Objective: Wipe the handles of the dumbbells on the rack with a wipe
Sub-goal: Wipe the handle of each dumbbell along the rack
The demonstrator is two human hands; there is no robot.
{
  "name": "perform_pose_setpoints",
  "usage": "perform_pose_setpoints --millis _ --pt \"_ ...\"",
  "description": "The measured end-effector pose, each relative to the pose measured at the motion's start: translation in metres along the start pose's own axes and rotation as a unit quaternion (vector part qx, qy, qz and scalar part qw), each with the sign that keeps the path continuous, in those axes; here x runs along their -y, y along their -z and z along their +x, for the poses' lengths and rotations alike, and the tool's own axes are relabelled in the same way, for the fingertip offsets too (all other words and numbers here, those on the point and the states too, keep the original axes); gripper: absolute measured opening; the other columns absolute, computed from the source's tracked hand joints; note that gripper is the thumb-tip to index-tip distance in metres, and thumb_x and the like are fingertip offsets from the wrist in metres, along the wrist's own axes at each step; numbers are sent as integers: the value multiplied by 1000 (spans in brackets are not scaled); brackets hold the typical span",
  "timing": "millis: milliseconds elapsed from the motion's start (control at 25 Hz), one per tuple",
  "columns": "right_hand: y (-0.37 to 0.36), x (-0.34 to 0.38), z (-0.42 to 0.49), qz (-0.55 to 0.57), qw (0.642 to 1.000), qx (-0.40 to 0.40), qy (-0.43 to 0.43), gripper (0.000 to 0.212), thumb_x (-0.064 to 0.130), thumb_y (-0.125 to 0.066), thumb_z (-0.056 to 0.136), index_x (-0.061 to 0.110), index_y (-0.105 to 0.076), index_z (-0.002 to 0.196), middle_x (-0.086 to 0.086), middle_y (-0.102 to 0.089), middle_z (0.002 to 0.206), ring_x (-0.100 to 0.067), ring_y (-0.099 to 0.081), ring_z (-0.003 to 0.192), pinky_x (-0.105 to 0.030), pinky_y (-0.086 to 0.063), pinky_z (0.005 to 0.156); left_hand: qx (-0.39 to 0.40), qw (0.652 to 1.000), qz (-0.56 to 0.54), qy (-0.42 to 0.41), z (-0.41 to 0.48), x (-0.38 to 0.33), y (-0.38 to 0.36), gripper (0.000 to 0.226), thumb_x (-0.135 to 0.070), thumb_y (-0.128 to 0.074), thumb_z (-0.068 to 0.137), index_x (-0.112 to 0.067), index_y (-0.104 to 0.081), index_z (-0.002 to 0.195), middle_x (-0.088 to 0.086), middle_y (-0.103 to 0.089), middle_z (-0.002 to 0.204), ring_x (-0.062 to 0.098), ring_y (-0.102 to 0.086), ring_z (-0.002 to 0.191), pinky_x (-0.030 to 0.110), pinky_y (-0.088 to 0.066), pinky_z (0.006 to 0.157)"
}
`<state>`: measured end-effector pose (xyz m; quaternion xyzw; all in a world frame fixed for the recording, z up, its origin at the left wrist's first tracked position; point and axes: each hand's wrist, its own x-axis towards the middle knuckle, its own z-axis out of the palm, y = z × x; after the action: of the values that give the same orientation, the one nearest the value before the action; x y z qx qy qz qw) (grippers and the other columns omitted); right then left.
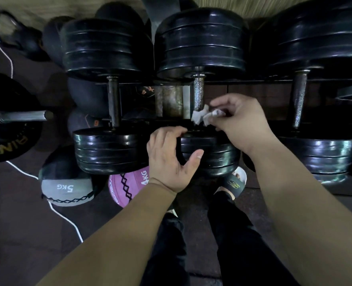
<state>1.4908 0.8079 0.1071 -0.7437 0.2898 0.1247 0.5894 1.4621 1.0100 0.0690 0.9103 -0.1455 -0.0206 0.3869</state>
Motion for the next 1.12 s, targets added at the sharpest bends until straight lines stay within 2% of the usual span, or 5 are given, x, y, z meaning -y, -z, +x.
perform_pose_setpoints --millis 160,320,560,680,1120 --pt "-9 22 -36 81 995 -31 49 36 4 -80 87 23 -57 107 -7 -75 91 -22 -77 79 -32 -63 70 -25 973 -201 108 4 -9 9 60 -44 -73 89 -14 -47 134 2 -63 122 24 -61 119 49 -48 109" --pt "-28 36 -58 76 993 -54 70 31 11 -83 86 21 -59 102 -4 -76 88 -22 -76 79 -35 -64 72 -39 935 -325 137 28 -21 37 19 -17 -75 93 -16 -64 108 8 -72 106 20 -70 105 31 -56 96" --pt "-64 41 -71 18 986 -123 110 5 21 -74 95 21 -74 100 7 -77 94 -7 -73 90 -37 -61 87 87 899 -396 166 57 -12 71 16 -21 -85 81 -34 -76 86 5 -79 100 27 -76 101 45 -61 95" --pt "-74 40 -72 -42 980 -131 147 17 18 -66 99 22 -74 114 11 -75 107 -5 -69 103 -32 -57 96 132 852 -442 247 79 -5 79 16 -9 -79 89 -14 -73 102 15 -78 108 32 -77 102 47 -63 94" --pt "-95 -35 -73 -266 894 -271 236 44 54 -73 87 16 -71 109 1 -69 113 -25 -61 115 -55 -32 118 183 903 -245 301 150 19 29 24 11 -75 80 -12 -68 82 8 -74 93 21 -77 89 37 -67 75"
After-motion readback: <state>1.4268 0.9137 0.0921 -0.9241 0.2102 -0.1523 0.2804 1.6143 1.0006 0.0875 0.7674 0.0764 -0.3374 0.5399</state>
